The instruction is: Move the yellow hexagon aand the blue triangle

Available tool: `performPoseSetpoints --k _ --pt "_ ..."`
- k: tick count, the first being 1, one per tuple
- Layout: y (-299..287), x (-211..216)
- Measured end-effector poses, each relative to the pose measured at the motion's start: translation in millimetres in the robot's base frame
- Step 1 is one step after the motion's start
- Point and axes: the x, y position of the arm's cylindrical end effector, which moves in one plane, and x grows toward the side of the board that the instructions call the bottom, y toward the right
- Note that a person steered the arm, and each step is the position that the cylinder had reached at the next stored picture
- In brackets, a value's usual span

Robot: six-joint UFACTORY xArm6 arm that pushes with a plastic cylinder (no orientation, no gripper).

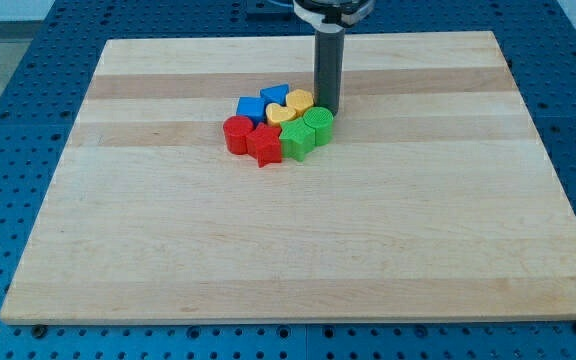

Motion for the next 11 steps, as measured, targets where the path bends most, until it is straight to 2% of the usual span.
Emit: performPoseSetpoints --k 2,5,7,9,11 --pt "-37 -2" --pt "-74 -61" --pt "-105 -59" --pt "-123 -35" --pt "-162 -35"
